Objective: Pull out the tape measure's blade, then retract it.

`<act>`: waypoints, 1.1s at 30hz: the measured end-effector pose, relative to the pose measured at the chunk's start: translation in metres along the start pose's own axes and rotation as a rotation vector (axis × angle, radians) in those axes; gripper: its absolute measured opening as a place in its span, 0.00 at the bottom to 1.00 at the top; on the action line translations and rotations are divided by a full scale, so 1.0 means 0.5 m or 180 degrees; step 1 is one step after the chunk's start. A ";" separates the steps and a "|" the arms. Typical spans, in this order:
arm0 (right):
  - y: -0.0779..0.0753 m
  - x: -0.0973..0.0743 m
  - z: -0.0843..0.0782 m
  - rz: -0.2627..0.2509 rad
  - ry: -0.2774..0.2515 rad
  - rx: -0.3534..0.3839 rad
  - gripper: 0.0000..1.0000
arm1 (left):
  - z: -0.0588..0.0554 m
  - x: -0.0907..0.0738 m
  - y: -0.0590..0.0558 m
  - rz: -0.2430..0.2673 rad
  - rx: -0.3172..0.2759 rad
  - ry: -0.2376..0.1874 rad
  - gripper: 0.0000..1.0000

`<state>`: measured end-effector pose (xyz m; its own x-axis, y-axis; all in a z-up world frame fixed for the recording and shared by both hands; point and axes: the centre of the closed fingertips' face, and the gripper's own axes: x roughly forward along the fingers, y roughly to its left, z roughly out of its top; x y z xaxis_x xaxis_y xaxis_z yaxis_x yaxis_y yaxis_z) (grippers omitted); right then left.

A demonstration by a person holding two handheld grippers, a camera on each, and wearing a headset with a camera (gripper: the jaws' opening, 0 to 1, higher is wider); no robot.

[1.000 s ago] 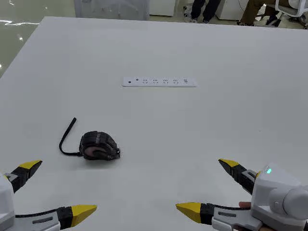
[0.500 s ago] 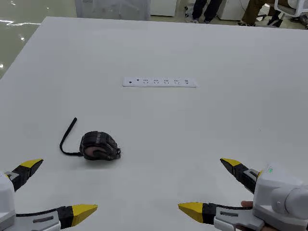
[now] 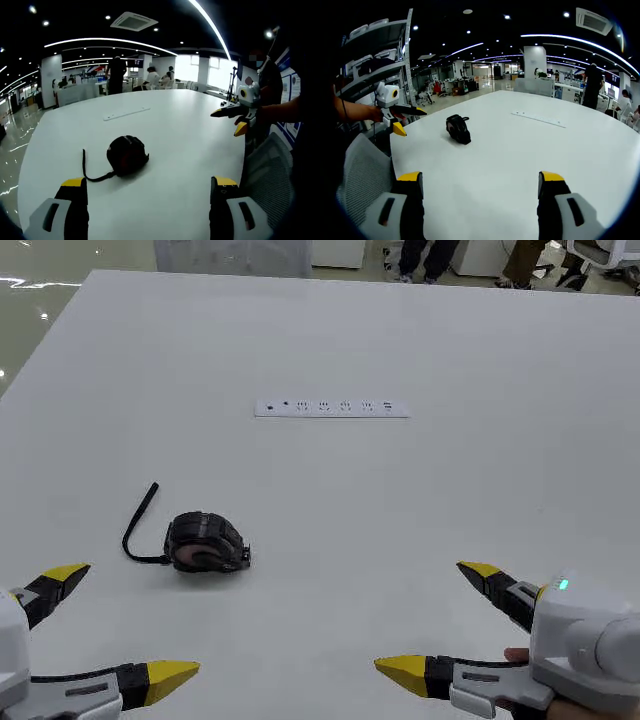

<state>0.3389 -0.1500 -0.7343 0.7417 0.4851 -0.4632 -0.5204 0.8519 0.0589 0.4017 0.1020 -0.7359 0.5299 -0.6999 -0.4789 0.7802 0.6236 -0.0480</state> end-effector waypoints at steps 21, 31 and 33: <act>-0.006 0.045 0.026 0.0362 0.0069 -0.0309 0.91 | 0.018 0.031 0.028 -0.0159 0.0266 0.0132 0.93; 0.004 0.075 0.041 0.0595 0.0085 -0.0530 0.84 | 0.027 0.055 0.036 -0.0285 0.0470 0.0237 0.86; 0.004 0.082 0.042 0.0635 0.0107 -0.0561 0.82 | 0.027 0.060 0.039 -0.0307 0.0513 0.0270 0.84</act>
<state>0.3772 -0.1242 -0.7344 0.6042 0.6306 -0.4871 -0.7227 0.6911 -0.0016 0.4374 0.0883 -0.7396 0.4257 -0.7175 -0.5514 0.8727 0.4866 0.0406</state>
